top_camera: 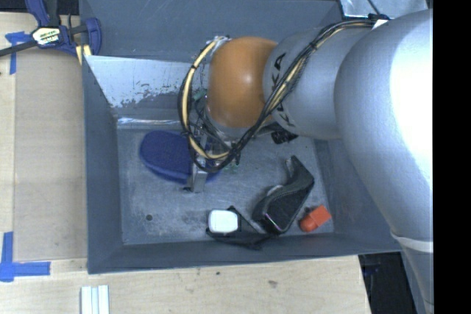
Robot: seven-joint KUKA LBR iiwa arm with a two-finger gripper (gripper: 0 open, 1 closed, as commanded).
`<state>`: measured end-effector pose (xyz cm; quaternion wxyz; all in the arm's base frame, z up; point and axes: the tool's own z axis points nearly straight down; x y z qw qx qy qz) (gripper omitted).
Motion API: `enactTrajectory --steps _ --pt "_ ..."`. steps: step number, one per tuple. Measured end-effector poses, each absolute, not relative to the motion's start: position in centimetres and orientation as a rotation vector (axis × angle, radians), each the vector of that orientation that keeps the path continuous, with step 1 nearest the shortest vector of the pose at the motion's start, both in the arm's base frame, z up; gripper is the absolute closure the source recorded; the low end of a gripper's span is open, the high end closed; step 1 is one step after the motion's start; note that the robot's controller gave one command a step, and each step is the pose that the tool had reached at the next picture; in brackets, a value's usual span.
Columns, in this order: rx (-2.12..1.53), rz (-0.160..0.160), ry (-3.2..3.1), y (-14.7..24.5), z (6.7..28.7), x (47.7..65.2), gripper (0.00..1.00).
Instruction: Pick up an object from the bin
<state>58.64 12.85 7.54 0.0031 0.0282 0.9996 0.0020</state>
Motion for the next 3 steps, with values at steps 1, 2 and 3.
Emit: enactTrajectory --steps 1,2,3 --pt "0.087 0.009 3.124 13.0 8.2 59.0 1.00" --pt "-0.187 -0.001 3.125 10.8 15.9 61.6 1.00" --pt "-0.211 0.000 3.122 9.4 25.1 60.6 1.00"
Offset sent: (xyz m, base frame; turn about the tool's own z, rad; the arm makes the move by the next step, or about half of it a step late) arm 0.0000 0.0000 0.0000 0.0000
